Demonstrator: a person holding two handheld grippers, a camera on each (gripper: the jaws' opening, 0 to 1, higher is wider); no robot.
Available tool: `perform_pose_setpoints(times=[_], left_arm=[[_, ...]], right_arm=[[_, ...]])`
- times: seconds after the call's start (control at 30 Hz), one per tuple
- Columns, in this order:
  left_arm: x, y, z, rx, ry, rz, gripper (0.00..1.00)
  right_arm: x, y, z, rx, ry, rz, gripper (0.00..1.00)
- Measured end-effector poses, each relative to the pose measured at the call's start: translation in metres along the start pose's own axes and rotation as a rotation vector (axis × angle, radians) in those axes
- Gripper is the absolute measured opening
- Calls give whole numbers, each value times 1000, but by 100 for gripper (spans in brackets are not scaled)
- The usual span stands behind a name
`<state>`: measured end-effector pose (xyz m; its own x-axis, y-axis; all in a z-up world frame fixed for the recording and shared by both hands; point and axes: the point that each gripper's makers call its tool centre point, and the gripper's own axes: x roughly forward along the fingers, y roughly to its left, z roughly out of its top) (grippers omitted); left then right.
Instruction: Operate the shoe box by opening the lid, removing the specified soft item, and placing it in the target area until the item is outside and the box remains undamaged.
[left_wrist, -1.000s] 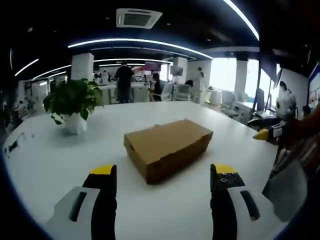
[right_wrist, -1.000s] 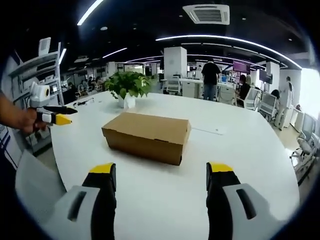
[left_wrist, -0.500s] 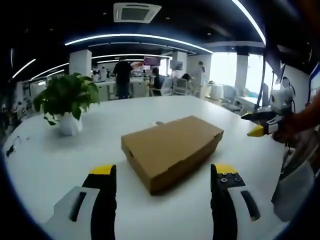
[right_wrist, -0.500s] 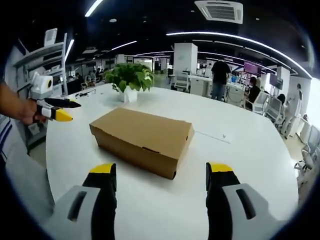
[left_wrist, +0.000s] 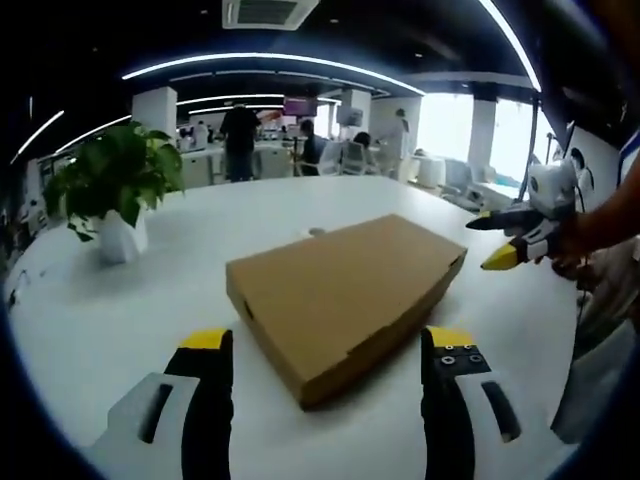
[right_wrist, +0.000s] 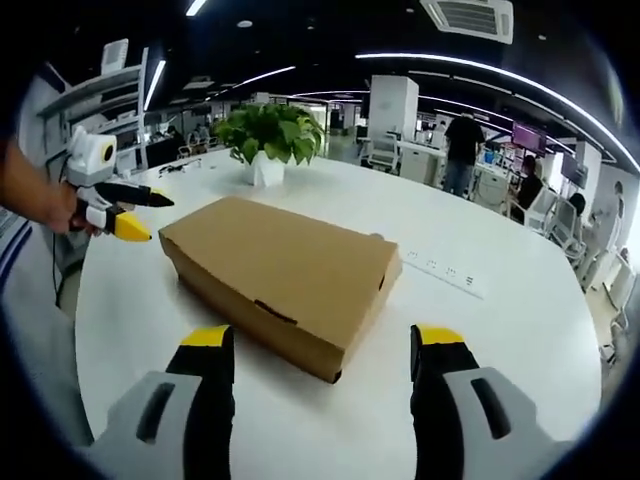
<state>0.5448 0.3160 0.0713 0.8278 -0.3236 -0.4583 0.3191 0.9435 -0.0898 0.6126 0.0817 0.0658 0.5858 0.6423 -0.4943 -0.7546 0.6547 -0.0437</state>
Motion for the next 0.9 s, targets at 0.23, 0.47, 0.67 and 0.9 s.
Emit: perform_pose_setpoints(times=[0.23,0.47,0.67,0.9], left_arm=[[16,2,-8,0,24,-8,78],[24,5,-20,0,52,-6,79],[29,2,-22,10,64,-19,78],[34,2,-19,31,59,-18,72]], right_arm=[[20,-5,-6,-10,20,24,67],[33,-5,-14,-20,43,50,65],[40,-3,-17,-27,52,70,64],[45,8,-19,-45,70,132,58]])
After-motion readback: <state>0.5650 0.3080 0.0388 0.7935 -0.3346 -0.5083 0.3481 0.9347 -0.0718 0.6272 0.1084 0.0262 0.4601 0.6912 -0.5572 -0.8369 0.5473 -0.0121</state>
